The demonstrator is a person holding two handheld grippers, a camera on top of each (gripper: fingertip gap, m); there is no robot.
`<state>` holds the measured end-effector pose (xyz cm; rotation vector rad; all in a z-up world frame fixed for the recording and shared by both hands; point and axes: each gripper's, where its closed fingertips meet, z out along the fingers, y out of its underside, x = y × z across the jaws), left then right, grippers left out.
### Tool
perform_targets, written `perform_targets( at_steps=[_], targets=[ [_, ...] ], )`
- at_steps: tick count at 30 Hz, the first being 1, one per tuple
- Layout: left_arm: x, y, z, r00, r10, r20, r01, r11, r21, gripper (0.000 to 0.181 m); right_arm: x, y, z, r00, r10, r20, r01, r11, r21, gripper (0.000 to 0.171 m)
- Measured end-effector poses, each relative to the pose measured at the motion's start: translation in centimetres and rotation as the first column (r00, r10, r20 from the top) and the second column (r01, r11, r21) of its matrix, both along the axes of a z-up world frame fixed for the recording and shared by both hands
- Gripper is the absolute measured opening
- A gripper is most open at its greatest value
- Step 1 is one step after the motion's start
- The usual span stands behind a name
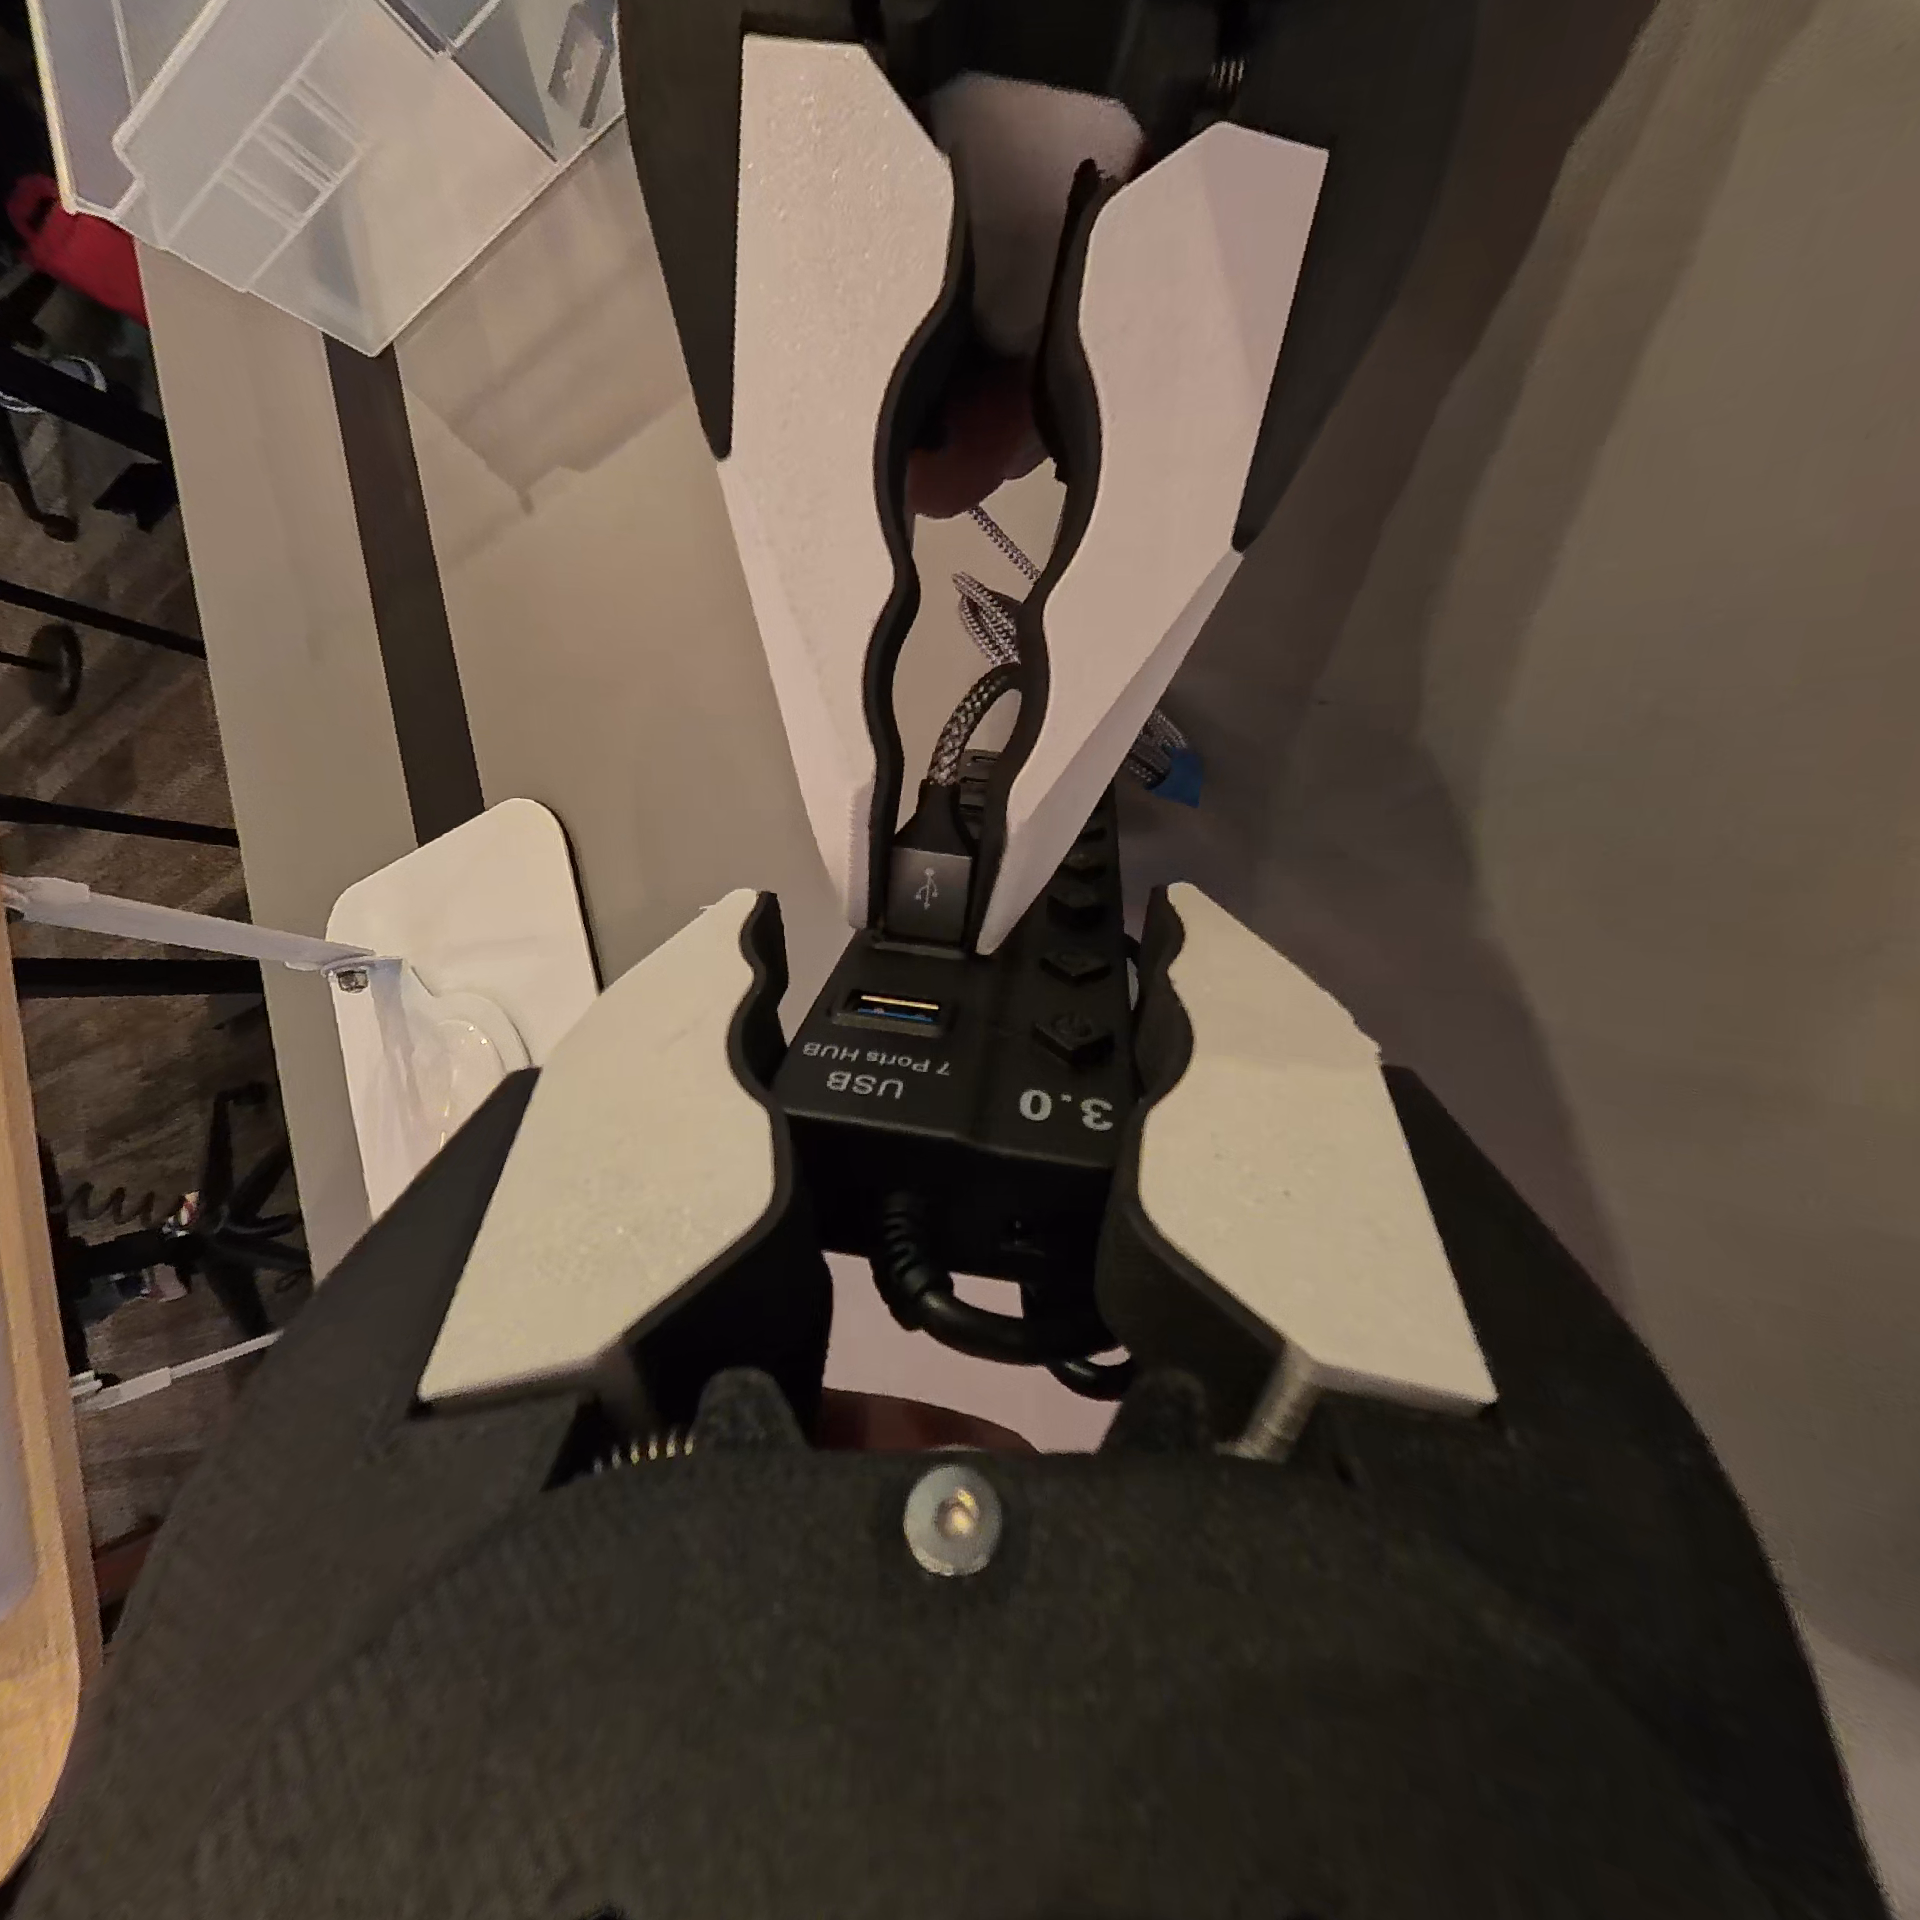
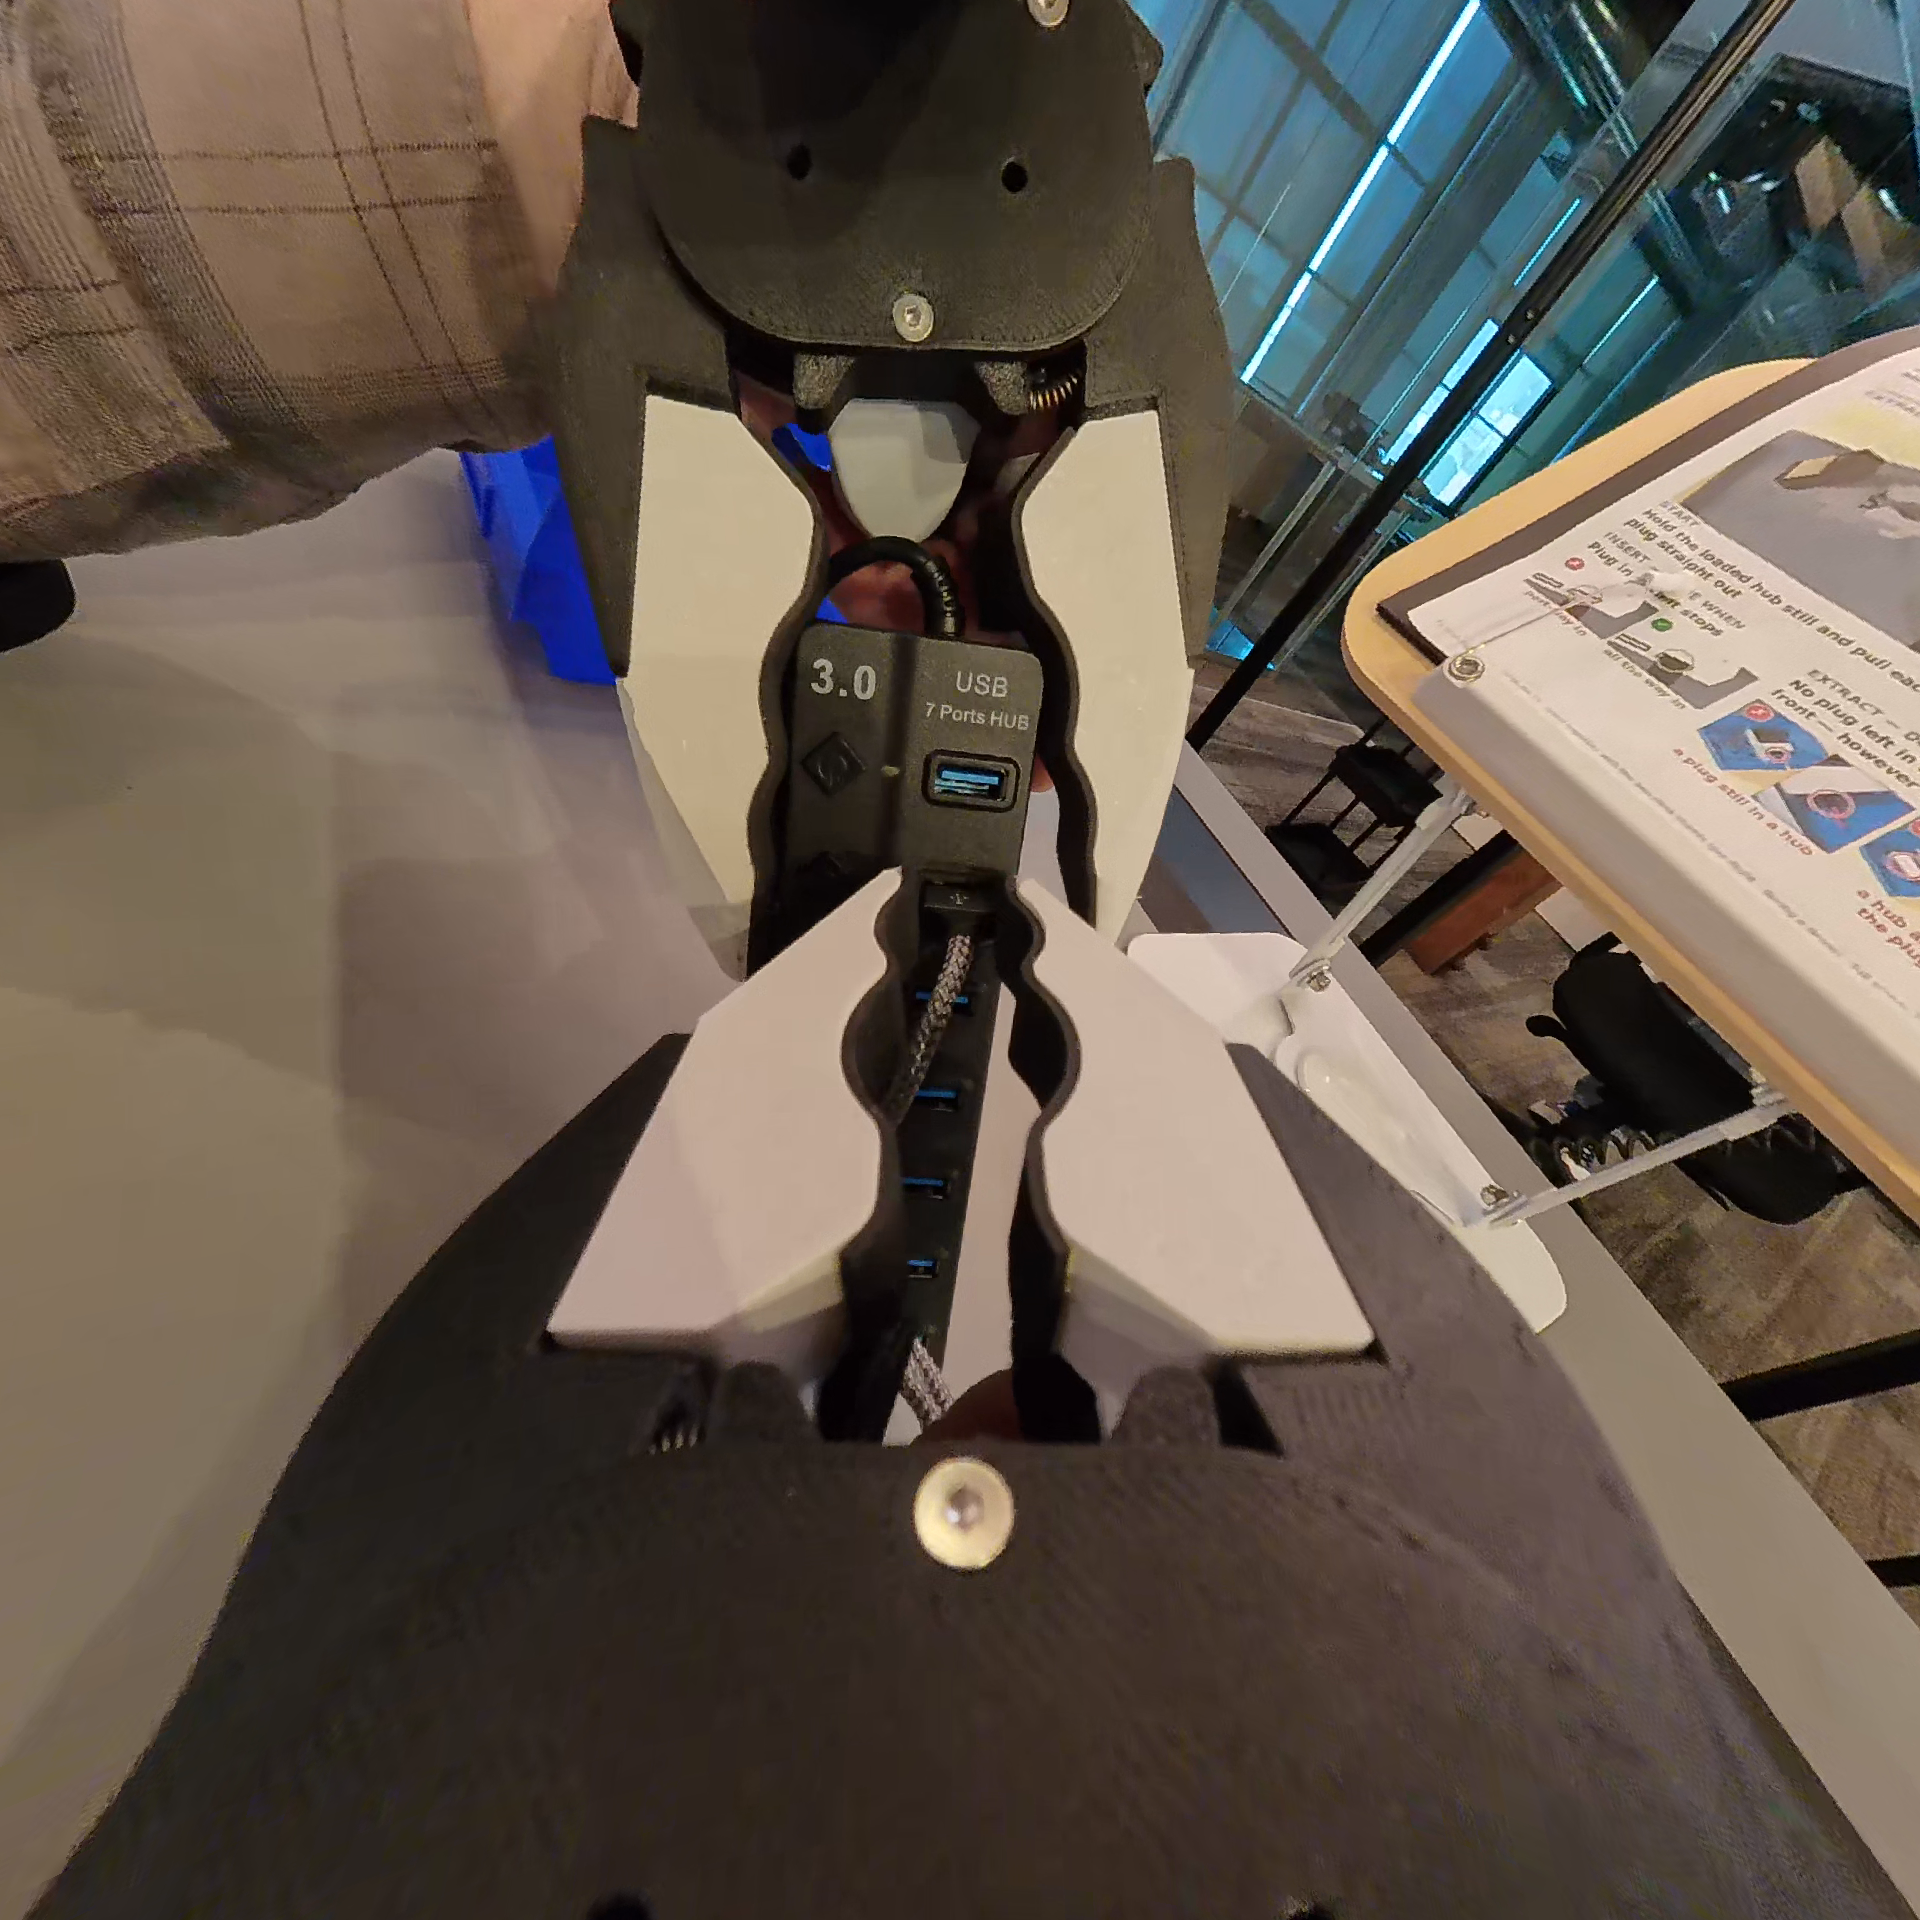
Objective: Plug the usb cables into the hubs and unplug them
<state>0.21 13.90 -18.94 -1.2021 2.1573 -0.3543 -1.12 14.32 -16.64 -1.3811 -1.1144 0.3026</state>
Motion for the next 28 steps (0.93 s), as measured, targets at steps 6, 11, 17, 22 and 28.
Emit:
perform_targets(
  at_steps=[6, 11, 17, 22, 28],
  targets=[
    [-0.3, 1.1, -0.8, 0.995, 0.068, -0.077, -0.060, 0.993, 0.100, 0.067, 0.4, 0.4, -0.2, 1.000, -0.017, 0.018, 0.017, 1.000, -0.013, 0.010],
    [-0.3, 1.1, -0.9, 0.993, 0.081, -0.080, -0.074, 0.993, 0.096, 0.069, 0.4, 0.3, -0.2, 1.000, -0.010, 0.022, 0.010, 1.000, -0.015, 0.010],
    [-0.5, 1.5, -0.8, 0.987, 0.129, -0.095, -0.118, 0.986, 0.114, 0.082, 0.4, 0.2, -0.1, 1.000, 0.001, 0.016, -0.001, 1.000, -0.020, 0.010],
    [-1.4, 1.9, -1.0, 0.977, 0.159, -0.140, -0.138, 0.979, 0.151, 0.084, 0.4, 0.1, 0.1, 1.000, 0.014, -0.001, -0.014, 0.999, -0.029, 0.010],
    [-1.6, 1.6, -1.1, 0.980, 0.124, -0.159, -0.093, 0.977, 0.190, 0.072, 0.3, -0.3, 0.1, 0.998, 0.054, -0.017, -0.055, 0.996, -0.064, 0.010]
  ],
)
